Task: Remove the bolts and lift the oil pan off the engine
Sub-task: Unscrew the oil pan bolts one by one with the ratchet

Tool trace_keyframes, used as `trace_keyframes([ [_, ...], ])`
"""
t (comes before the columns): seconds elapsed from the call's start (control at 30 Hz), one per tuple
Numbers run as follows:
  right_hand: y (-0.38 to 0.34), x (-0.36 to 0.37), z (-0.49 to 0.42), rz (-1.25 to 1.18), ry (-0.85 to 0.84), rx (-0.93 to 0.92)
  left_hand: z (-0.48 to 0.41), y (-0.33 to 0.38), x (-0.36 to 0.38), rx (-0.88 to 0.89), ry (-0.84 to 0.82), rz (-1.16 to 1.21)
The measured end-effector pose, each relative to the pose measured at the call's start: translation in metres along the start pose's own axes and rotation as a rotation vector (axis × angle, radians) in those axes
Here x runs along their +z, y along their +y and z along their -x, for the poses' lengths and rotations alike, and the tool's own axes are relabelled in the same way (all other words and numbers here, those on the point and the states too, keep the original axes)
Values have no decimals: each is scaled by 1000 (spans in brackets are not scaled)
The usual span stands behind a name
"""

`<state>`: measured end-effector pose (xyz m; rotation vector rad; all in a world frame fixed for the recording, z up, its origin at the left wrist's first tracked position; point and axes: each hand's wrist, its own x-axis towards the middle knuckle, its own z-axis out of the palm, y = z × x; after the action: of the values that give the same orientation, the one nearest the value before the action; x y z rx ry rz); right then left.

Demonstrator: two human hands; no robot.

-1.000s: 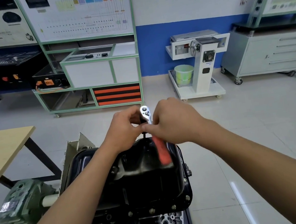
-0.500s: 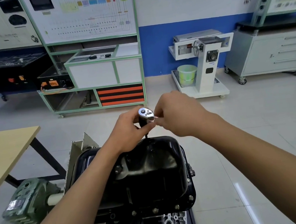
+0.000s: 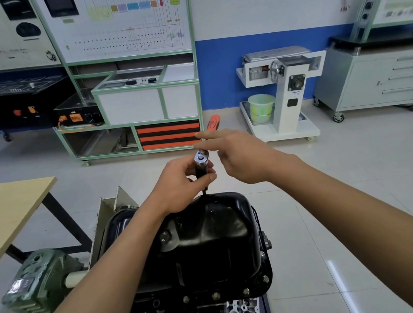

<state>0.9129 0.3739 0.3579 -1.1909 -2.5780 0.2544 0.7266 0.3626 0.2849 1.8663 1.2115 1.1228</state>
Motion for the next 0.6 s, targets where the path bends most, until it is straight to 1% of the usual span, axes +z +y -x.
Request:
trace_keyframes([
  [0.1,-2,-1,8,100,48,51,-3,0,2,-24,58,25],
  [0.23,-15,-6,17,245,126,192,-6,-2,4,-27,90,45],
  [0.3,-23,-7,19,226,117,235,-5,-2,4,-4,71,43],
  [0.43,-34,-1,23,73,110,239,-5,-3,5,9,77,51],
  [0.6,-38,3,22,5,109,276,-3,-5,3,16,100,35],
])
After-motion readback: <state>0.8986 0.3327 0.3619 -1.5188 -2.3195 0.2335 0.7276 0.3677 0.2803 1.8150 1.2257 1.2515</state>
